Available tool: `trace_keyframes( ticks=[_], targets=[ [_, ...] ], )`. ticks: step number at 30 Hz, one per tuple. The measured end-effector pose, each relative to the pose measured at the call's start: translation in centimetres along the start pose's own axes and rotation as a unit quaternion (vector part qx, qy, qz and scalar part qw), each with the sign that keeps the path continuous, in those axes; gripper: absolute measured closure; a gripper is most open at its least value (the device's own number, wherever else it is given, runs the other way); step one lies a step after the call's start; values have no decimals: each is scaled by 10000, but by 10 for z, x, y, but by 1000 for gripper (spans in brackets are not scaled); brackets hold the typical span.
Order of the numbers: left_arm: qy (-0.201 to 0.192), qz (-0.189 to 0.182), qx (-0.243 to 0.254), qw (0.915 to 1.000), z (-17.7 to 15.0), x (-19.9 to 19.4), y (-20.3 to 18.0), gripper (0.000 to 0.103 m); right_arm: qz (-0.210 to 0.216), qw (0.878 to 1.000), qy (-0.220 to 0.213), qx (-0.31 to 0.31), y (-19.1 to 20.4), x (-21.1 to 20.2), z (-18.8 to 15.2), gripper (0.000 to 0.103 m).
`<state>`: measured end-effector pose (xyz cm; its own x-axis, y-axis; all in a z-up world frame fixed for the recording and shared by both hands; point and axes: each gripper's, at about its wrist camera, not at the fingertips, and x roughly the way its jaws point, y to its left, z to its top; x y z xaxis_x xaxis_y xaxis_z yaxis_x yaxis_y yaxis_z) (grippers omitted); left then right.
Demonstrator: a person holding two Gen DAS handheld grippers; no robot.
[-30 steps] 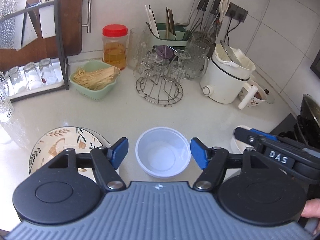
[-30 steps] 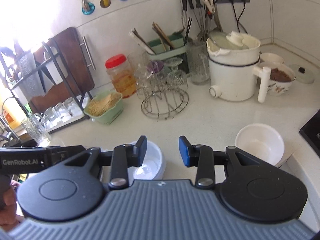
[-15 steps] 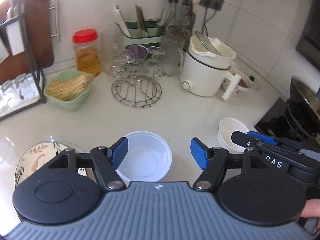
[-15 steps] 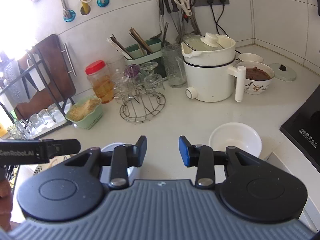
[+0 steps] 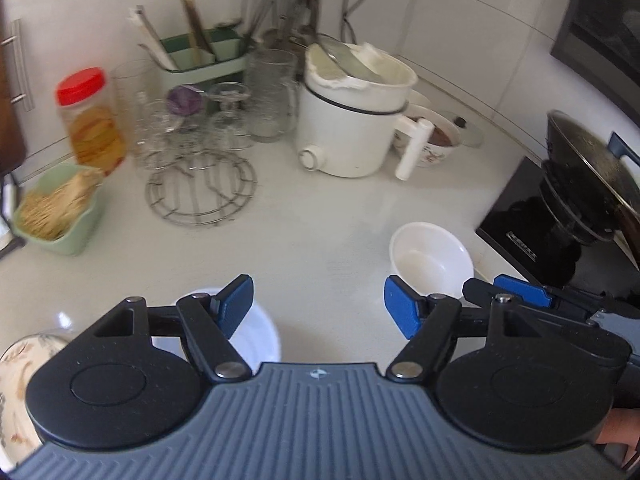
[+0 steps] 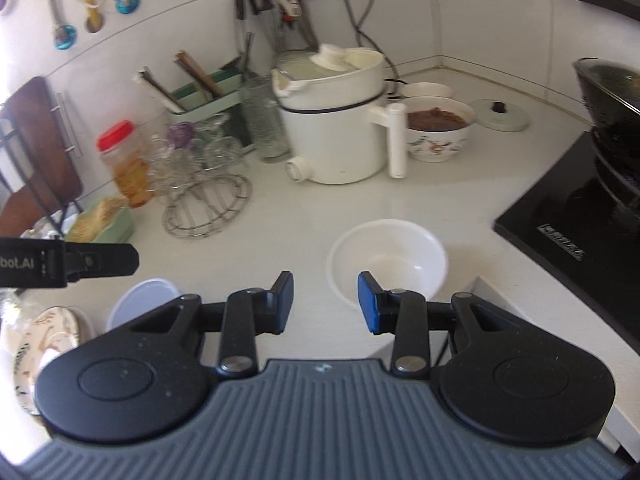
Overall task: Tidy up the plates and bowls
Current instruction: 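Move the left tool to the rim of the wide white bowl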
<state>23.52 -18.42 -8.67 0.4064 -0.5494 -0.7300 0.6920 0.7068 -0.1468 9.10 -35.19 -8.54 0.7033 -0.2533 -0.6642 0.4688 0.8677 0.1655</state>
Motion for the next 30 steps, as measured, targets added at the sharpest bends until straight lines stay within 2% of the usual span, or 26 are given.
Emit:
trace_keyframes(
  ticks=[4, 7, 13, 19, 23, 25, 27, 30],
  targets=[
    [53, -151, 112, 9998, 5, 26, -9, 26, -172, 9998, -13, 96, -13, 9, -1, 65],
    [262, -362, 95, 9990, 8, 49, -10, 26, -282, 9995, -13, 126, -21, 19, 0, 64],
    [485, -495, 189, 9974, 13, 90, -14, 26, -486, 9986, -64, 173, -34, 36, 0, 65],
    [618, -933, 122, 9936, 18, 127, -14, 28, -697, 9970, -65, 335, -48, 58, -2, 65],
    [646, -1188, 180, 9907, 19, 145, -20, 28, -810, 9963, -164, 234, -52, 71, -1, 65],
    [691, -1295, 161, 9890, 20, 153, -23, 30, -854, 9958, -167, 279, -58, 79, 0, 65],
    [772, -1423, 82, 9868, 23, 163, -26, 37, -934, 9949, -109, 354, -64, 88, 1, 65],
    [827, -1363, 132, 9871, 26, 174, -33, 46, -970, 9943, -36, 452, -71, 98, 1, 65]
  ],
)
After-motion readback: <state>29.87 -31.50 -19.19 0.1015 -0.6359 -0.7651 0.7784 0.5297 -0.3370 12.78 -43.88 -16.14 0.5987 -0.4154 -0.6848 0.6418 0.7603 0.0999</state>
